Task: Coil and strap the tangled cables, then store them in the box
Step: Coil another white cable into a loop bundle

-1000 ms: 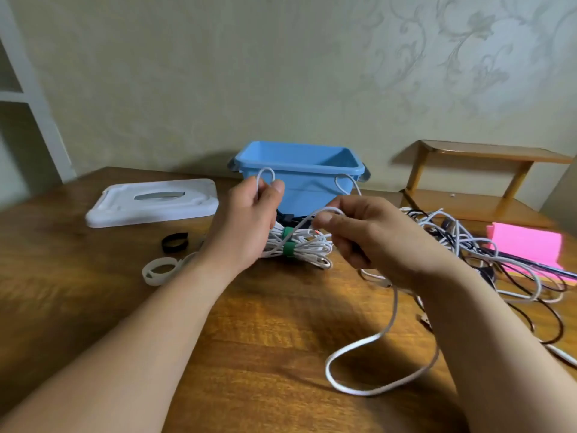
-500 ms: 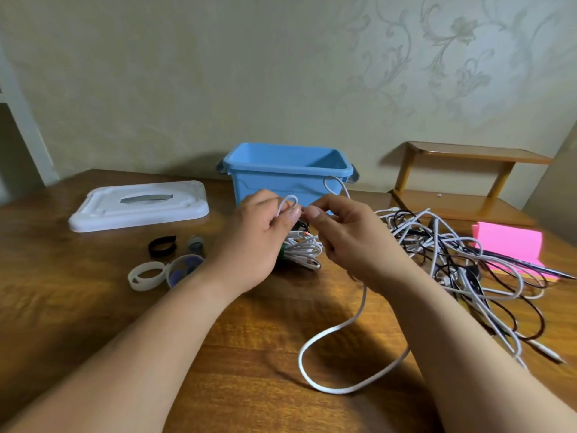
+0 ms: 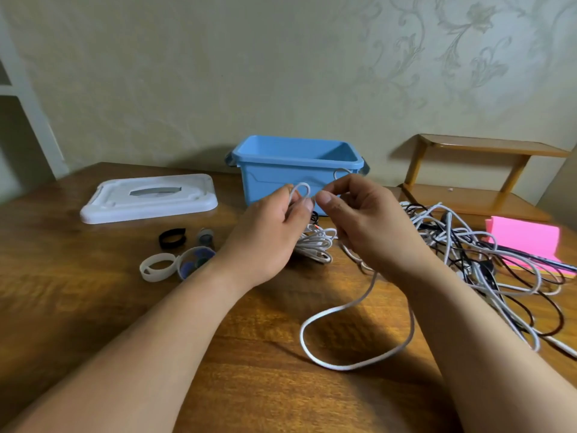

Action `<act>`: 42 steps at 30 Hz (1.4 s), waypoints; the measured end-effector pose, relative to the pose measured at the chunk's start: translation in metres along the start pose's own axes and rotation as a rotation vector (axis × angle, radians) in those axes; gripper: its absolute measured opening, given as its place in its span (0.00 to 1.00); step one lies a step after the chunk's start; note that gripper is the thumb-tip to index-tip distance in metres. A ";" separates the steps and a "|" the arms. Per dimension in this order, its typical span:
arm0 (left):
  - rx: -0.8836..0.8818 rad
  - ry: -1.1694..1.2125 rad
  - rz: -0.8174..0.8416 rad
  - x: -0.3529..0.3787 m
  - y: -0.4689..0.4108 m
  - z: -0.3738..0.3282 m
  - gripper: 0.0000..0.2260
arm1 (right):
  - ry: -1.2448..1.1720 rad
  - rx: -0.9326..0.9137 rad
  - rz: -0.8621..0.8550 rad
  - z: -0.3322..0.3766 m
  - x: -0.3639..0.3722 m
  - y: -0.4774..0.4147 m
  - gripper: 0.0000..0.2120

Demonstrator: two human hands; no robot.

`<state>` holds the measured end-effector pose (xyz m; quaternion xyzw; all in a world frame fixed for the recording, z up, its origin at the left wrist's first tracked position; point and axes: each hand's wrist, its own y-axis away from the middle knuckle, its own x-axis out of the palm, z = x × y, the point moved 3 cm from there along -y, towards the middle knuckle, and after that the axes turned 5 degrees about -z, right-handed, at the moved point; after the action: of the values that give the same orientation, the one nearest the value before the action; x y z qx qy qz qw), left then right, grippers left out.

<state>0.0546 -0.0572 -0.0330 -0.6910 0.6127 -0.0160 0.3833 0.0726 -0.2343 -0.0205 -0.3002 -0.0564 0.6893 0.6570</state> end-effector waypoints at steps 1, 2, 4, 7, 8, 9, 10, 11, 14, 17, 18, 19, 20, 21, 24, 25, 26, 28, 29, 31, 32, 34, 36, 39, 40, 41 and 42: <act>-0.038 0.016 -0.071 -0.005 -0.002 0.004 0.15 | -0.009 0.028 0.035 -0.002 0.000 0.000 0.11; -0.105 0.080 -0.156 -0.012 -0.004 0.009 0.16 | -0.020 0.057 0.069 -0.003 -0.001 0.001 0.13; -0.280 0.286 -0.325 -0.026 -0.009 0.021 0.17 | -0.083 0.114 0.115 -0.006 0.000 0.002 0.15; -0.439 0.598 -0.329 -0.025 -0.011 0.028 0.16 | -0.271 0.186 0.102 -0.007 0.008 0.002 0.11; -0.457 0.667 -0.276 -0.019 -0.011 0.025 0.15 | -0.327 0.197 0.078 -0.007 0.013 0.001 0.09; -0.474 0.714 -0.224 -0.013 -0.010 0.022 0.15 | -0.377 0.199 0.057 -0.006 0.016 0.002 0.08; -0.493 0.743 -0.185 -0.006 -0.008 0.018 0.16 | -0.414 0.194 0.045 -0.004 0.020 0.003 0.07; -0.508 0.771 -0.160 -0.001 -0.006 0.014 0.19 | -0.436 0.186 0.044 -0.003 0.023 0.005 0.06; -0.480 0.852 -0.071 0.002 -0.004 0.001 0.17 | -0.416 0.167 0.102 0.000 0.030 0.010 0.05; -0.481 0.908 -0.036 0.002 0.000 -0.005 0.14 | -0.336 0.123 0.155 0.002 0.035 0.013 0.06; -0.499 0.891 -0.063 0.001 0.001 -0.004 0.12 | -0.325 0.120 0.163 0.003 0.036 0.013 0.07; -0.515 0.882 -0.093 0.000 0.000 -0.002 0.11 | -0.323 0.127 0.168 0.003 0.036 0.014 0.07; -0.526 0.890 -0.126 0.000 0.000 -0.002 0.09 | -0.329 0.146 0.177 0.004 0.037 0.015 0.07; -0.539 0.927 -0.160 -0.001 -0.001 -0.002 0.08 | -0.344 0.170 0.199 0.004 0.038 0.016 0.07; -0.597 1.162 -0.265 -0.006 -0.008 0.003 0.08 | -0.359 0.231 0.352 0.004 0.044 0.020 0.03; -0.621 1.238 -0.297 -0.008 -0.011 0.006 0.09 | -0.348 0.240 0.398 0.004 0.046 0.021 0.02; -0.638 1.305 -0.320 -0.011 -0.013 0.010 0.10 | -0.334 0.244 0.433 0.005 0.047 0.021 0.02; -0.659 1.430 -0.329 -0.016 -0.016 0.015 0.10 | -0.313 0.253 0.494 0.005 0.048 0.023 0.03; -0.662 1.476 -0.309 -0.019 -0.017 0.018 0.11 | -0.305 0.257 0.525 0.005 0.048 0.024 0.04; -0.641 1.536 -0.212 -0.024 -0.020 0.024 0.11 | -0.274 0.247 0.600 0.006 0.046 0.025 0.04; -0.613 1.575 -0.148 -0.027 -0.022 0.026 0.12 | -0.237 0.232 0.653 0.006 0.043 0.026 0.05; -0.564 1.667 -0.014 -0.036 -0.024 0.032 0.13 | -0.091 0.185 0.778 0.007 0.039 0.029 0.08; -0.552 1.629 0.082 -0.044 -0.025 0.034 0.13 | 0.098 0.123 0.820 0.008 0.034 0.029 0.08; -0.525 1.193 0.127 -0.042 -0.020 0.028 0.13 | 0.285 0.073 0.525 0.005 0.022 0.020 0.06; -0.497 1.046 0.130 -0.037 -0.017 0.025 0.13 | 0.315 0.072 0.376 0.003 0.017 0.016 0.05; -0.467 0.901 0.131 -0.030 -0.014 0.021 0.12 | 0.301 0.084 0.250 0.000 0.012 0.012 0.04; -0.435 0.744 0.134 -0.022 -0.011 0.019 0.12 | 0.252 0.108 0.164 -0.002 0.009 0.008 0.03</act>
<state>0.0681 -0.0294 -0.0306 -0.6614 0.7418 -0.1094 -0.0179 0.0666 -0.2272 -0.0290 -0.3522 0.0885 0.6996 0.6153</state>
